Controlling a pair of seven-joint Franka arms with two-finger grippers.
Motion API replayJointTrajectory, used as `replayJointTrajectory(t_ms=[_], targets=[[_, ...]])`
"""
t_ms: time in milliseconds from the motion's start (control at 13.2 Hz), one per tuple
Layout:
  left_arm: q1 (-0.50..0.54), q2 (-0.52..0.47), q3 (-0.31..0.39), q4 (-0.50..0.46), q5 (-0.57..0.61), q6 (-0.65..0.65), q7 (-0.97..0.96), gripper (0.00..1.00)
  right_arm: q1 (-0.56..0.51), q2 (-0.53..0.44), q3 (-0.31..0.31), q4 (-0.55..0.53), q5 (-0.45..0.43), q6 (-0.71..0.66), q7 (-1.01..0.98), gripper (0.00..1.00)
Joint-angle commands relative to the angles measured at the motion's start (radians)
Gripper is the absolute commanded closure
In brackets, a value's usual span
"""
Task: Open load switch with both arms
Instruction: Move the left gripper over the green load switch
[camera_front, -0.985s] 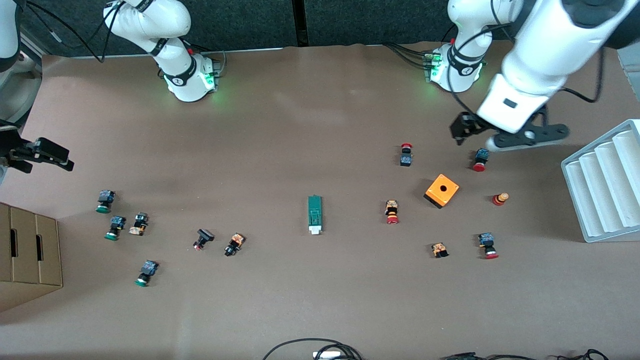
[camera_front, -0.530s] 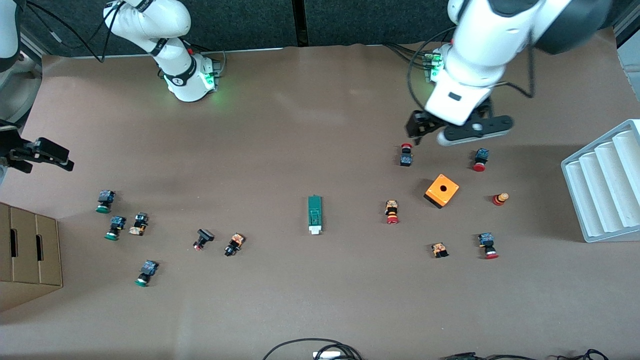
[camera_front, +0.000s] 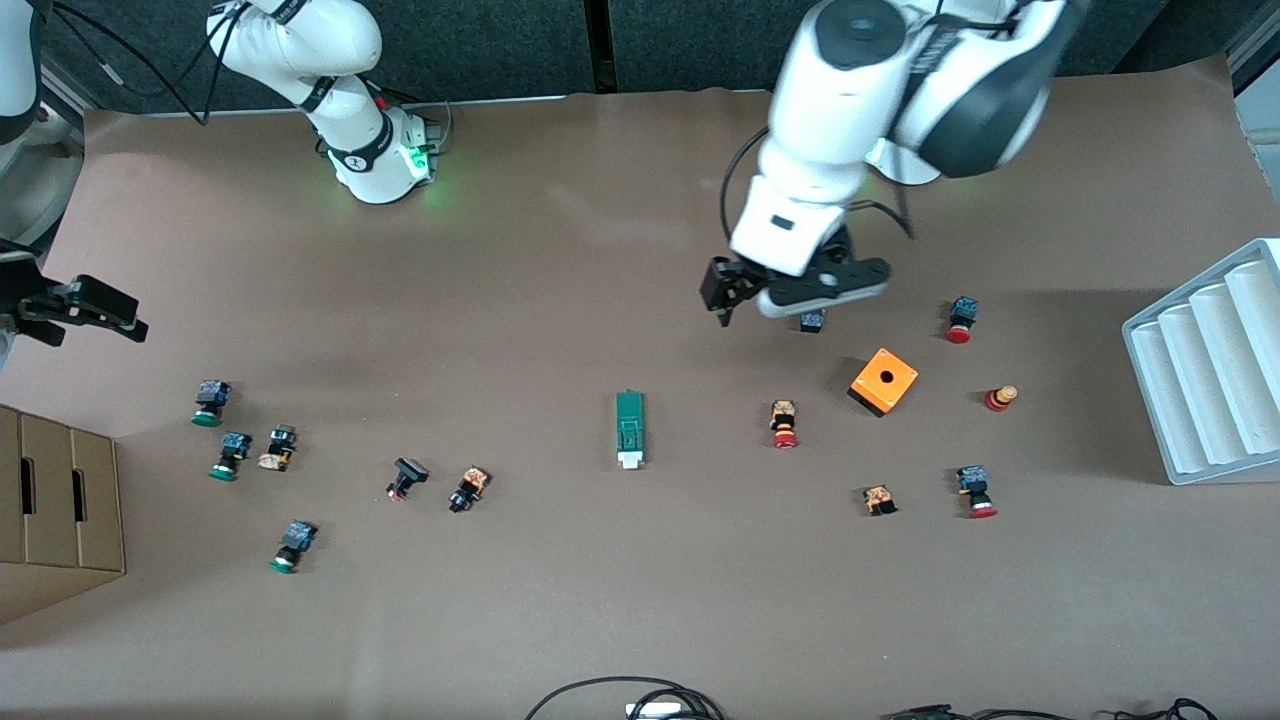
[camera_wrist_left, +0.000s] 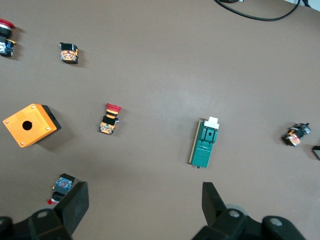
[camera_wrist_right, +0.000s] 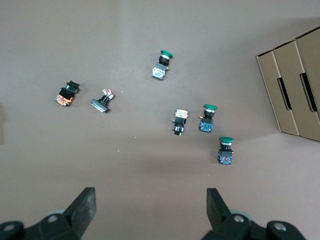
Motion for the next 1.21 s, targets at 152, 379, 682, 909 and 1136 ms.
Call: replayJointTrajectory(t_ms=[152, 379, 682, 909, 1136], targets=[[-0.150, 0.090, -0.001, 0.030, 0.215, 0.008, -0.308, 0.00, 0.002, 0.002, -0.004, 0.011, -0.013, -0.010, 0.002, 0.00], [-0.225, 0.144, -0.001, 0.026, 0.334, 0.033, -0.479, 0.00, -0.001, 0.004, -0.004, 0.013, -0.013, -0.010, 0.002, 0.00], [-0.326, 0.251, 0.001, 0.020, 0.560, 0.079, -0.641, 0.00, -0.006, 0.005, -0.005, 0.011, -0.013, -0.010, 0.002, 0.00], [-0.391, 0.343, 0.001, 0.019, 0.747, 0.081, -0.712, 0.00, -0.009, 0.007, -0.005, 0.011, -0.013, -0.001, 0.001, 0.00], [-0.422, 0.432, 0.001, -0.024, 0.995, 0.131, -0.880, 0.00, -0.009, 0.008, -0.007, 0.013, -0.014, 0.002, -0.009, 0.00]])
